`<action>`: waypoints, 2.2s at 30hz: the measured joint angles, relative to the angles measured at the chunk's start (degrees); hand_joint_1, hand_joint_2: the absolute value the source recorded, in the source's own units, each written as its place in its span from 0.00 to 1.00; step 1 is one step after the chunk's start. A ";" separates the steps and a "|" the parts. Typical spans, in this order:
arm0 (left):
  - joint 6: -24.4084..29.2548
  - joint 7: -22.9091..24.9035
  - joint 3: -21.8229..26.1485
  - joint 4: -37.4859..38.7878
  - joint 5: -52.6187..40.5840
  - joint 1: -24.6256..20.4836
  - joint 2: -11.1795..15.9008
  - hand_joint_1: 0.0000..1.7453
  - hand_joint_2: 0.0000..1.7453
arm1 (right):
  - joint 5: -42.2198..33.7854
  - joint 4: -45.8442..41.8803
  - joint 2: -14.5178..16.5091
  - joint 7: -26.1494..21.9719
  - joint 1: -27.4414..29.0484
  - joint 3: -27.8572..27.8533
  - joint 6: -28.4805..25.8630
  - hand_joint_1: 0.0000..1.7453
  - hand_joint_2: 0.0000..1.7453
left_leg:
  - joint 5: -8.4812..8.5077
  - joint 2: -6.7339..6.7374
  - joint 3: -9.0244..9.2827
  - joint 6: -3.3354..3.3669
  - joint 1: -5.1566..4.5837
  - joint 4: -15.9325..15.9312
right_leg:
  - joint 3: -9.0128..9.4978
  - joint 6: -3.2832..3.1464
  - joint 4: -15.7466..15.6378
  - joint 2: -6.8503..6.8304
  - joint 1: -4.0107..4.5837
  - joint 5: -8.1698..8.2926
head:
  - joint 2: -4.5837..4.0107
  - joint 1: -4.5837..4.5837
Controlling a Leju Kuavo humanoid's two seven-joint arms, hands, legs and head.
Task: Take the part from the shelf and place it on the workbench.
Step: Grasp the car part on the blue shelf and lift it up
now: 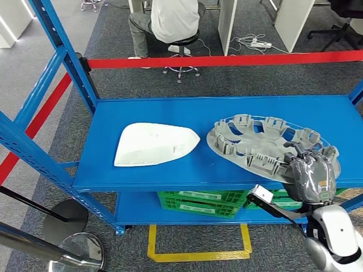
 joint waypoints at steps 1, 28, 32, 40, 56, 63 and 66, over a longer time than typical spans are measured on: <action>0.00 -0.01 0.00 0.00 -0.01 0.00 -0.01 0.00 0.00 | 0.97 -0.01 0.62 0.21 -0.81 0.43 -0.65 1.00 1.00 | 0.00 0.00 -0.03 0.00 0.00 0.00 | 0.00 0.00 0.01 0.02 0.00 0.00 | 0.00 0.00; -0.71 -2.77 -1.18 0.00 -1.53 -0.02 0.03 0.00 0.00 | 13.28 0.63 14.33 3.35 -16.22 14.01 -8.16 1.00 1.00 | 0.06 -0.05 -0.19 0.04 0.01 0.00 | -0.19 0.00 0.02 -0.10 0.00 0.00 | 0.00 -0.01; -0.81 -2.90 -1.31 0.00 -1.62 0.00 0.09 0.00 0.00 | 13.57 0.71 15.27 3.45 -17.03 15.22 -8.32 1.00 1.00 | 0.05 -0.05 -0.21 0.04 0.00 0.00 | -0.20 0.00 0.02 -0.10 0.00 -0.01 | 0.00 0.01; -0.85 -2.92 -1.38 0.00 -1.63 0.04 0.19 0.00 0.00 | 13.81 0.93 15.96 3.60 -17.51 17.01 -8.33 1.00 1.00 | 0.05 -0.05 -0.22 0.04 -0.02 0.01 | -0.19 0.01 0.00 -0.10 0.00 0.00 | 0.00 0.01; -1.72 -4.30 -1.33 0.00 -0.57 0.01 0.50 0.00 1.00 | 14.44 1.11 16.51 5.50 -17.91 17.20 -9.32 1.00 1.00 | 0.05 -0.05 -0.21 0.04 -0.02 0.00 | -0.21 0.00 0.01 -0.09 0.00 0.00 | 0.00 0.01; -1.11 -4.59 -1.22 0.00 0.98 -0.10 0.77 0.00 1.00 | 14.29 1.06 17.54 6.33 -17.00 15.94 -10.77 1.00 1.00 | 0.05 -0.05 -0.21 0.04 -0.02 0.01 | -0.21 0.00 0.00 -0.09 0.00 0.00 | 0.00 0.01; -0.05 -3.22 -1.10 0.00 1.25 -0.12 0.80 0.00 1.00 | 14.26 1.06 18.14 6.65 -15.76 15.14 -11.20 1.00 1.00 | 0.05 -0.05 -0.21 0.04 -0.02 0.01 | -0.22 0.00 0.00 -0.09 0.00 0.00 | 0.00 0.01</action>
